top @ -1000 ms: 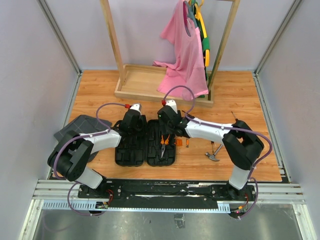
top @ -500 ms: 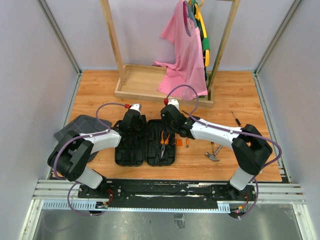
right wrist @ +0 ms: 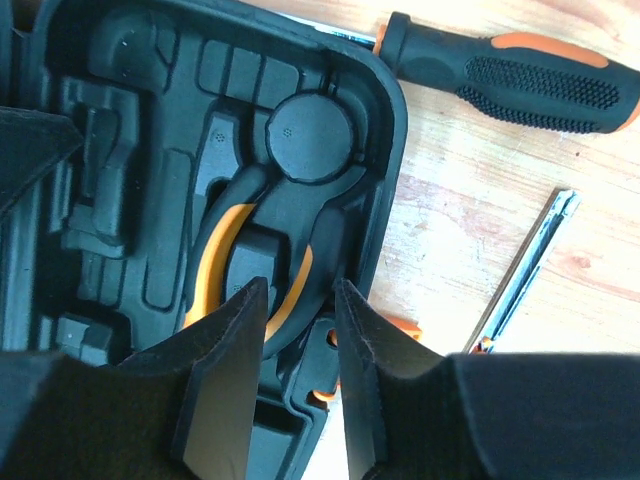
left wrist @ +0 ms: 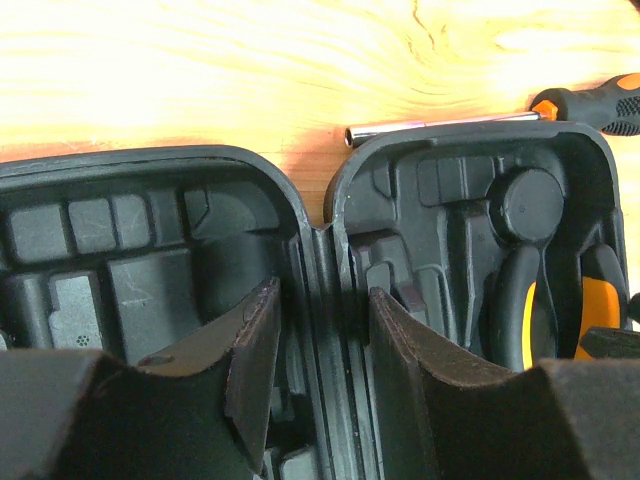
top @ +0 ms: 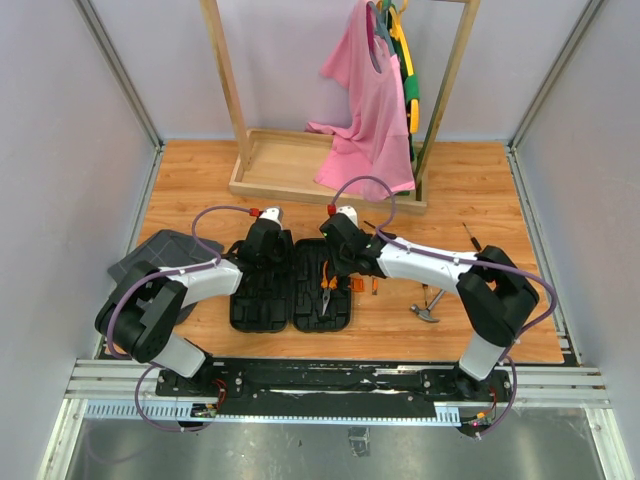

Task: Sort the tools into containers
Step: Place the pliers in the storage box.

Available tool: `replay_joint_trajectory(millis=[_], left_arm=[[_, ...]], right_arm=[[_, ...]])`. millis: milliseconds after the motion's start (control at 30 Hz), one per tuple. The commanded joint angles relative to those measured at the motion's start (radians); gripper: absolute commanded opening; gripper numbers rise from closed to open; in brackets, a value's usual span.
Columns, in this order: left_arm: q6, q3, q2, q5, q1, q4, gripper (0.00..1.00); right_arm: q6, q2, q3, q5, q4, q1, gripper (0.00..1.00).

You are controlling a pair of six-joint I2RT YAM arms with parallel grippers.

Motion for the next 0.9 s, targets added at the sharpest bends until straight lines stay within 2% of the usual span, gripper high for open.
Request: replay_joint_trajectory(millis=[0, 400, 867], left_arm=[[0.013, -0.018, 0.029, -0.047, 0.007, -0.031, 0.42], [0.013, -0.016, 0.031, -0.046, 0.007, -0.031, 0.42], [0.013, -0.016, 0.028, -0.045, 0.007, -0.033, 0.42]], right_arm=[[-0.007, 0.041, 0.034, -0.004, -0.054, 0.02, 0.34], [-0.118, 0.048, 0.034, -0.034, -0.036, 0.02, 0.2], [-0.031, 0.024, 0.009, -0.042, -0.059, 0.02, 0.23]])
